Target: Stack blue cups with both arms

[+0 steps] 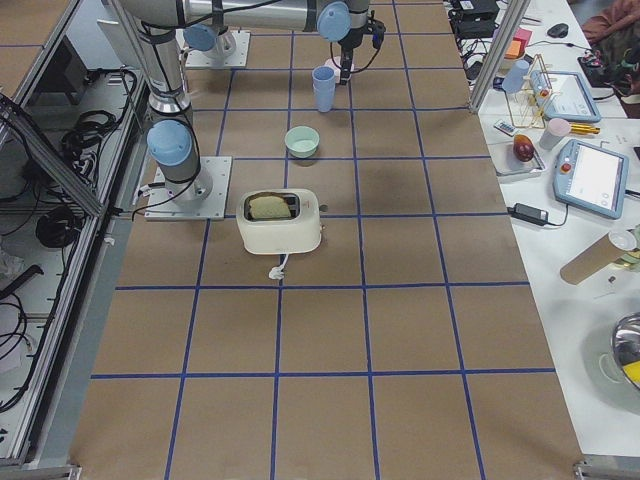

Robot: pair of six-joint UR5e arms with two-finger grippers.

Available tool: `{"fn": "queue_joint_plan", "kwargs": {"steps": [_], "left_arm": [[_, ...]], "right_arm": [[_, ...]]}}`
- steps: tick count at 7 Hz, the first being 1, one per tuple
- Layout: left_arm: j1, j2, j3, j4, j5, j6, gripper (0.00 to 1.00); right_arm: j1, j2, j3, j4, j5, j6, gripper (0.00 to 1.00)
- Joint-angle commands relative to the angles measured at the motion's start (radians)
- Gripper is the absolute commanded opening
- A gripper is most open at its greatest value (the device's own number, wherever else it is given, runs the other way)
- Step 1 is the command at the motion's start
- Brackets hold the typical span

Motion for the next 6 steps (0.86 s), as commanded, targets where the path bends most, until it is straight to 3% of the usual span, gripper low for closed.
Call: {"fn": "queue_joint_plan", "kwargs": {"steps": [1,2,6], "left_arm": [[0.000,0.001,-0.001,0.000,-0.001,0.000,1.00],[0.000,0.001,-0.001,0.000,0.001,0.000,1.00],[0.000,0.001,0.001,-0.001,-0.001,0.000,1.00]], "right_arm": [[-0.106,-0.106,0.005,0.109,-0.049,-0.131,1.00],[-0.124,-0.143,0.005,0.163,-0.049,-0.136,1.00],[-0.129,-0.163,0.001,0.154,-0.032,-0.175,1.00]]}}
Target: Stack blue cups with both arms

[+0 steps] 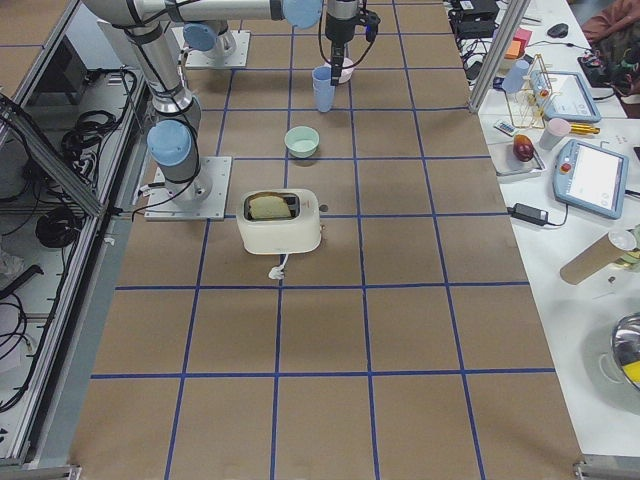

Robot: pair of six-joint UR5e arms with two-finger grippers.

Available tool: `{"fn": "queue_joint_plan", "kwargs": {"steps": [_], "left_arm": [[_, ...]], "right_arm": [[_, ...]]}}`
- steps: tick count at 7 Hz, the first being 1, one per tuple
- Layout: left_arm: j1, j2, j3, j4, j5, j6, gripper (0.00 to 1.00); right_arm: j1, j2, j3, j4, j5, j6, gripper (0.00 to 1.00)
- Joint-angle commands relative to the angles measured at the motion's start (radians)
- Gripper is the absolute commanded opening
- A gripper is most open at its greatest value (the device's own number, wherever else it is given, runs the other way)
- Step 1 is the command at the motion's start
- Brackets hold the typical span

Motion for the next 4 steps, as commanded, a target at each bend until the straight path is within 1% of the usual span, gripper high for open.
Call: {"fn": "queue_joint_plan", "kwargs": {"steps": [1,4], "left_arm": [[0.000,0.000,0.001,0.000,-0.001,0.000,1.00],[0.002,0.003,0.001,-0.001,-0.001,0.000,1.00]], "right_arm": [[-0.005,-0.003,0.000,-0.004,0.002,-0.064,1.00],[-0.005,-0.011,0.000,0.004,0.002,-0.062,1.00]]}}
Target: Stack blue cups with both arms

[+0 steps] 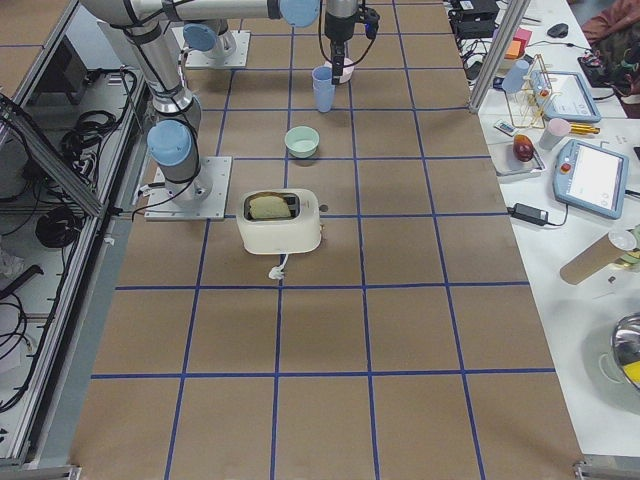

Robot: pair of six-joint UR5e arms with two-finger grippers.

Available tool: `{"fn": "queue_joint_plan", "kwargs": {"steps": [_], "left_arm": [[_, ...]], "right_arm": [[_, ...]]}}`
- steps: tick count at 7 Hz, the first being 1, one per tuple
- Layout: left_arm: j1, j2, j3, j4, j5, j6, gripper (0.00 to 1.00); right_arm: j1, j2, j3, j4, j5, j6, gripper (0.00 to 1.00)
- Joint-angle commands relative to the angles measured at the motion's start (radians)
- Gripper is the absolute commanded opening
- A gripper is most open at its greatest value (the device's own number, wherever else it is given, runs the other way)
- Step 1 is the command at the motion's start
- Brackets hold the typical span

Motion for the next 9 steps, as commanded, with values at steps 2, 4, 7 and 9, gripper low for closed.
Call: {"fn": "queue_joint_plan", "kwargs": {"steps": [2,4,7,9], "left_arm": [[0.001,0.003,0.000,0.000,0.000,0.000,1.00],[0.001,0.003,0.000,0.000,0.000,0.000,1.00],[0.001,0.004,-0.002,-0.003,0.000,0.000,1.00],[0.001,0.003,-0.003,-0.003,-0.009,0.006,1.00]], "right_arm": [[0.000,-0.027,0.000,0.024,0.003,-0.001,1.00],[0.000,-0.027,0.000,0.043,0.011,-0.004,1.00],[0.000,-0.026,0.003,0.022,0.008,-0.002,1.00],[0.000,-0.026,0.006,0.022,0.005,-0.002,1.00]]}}
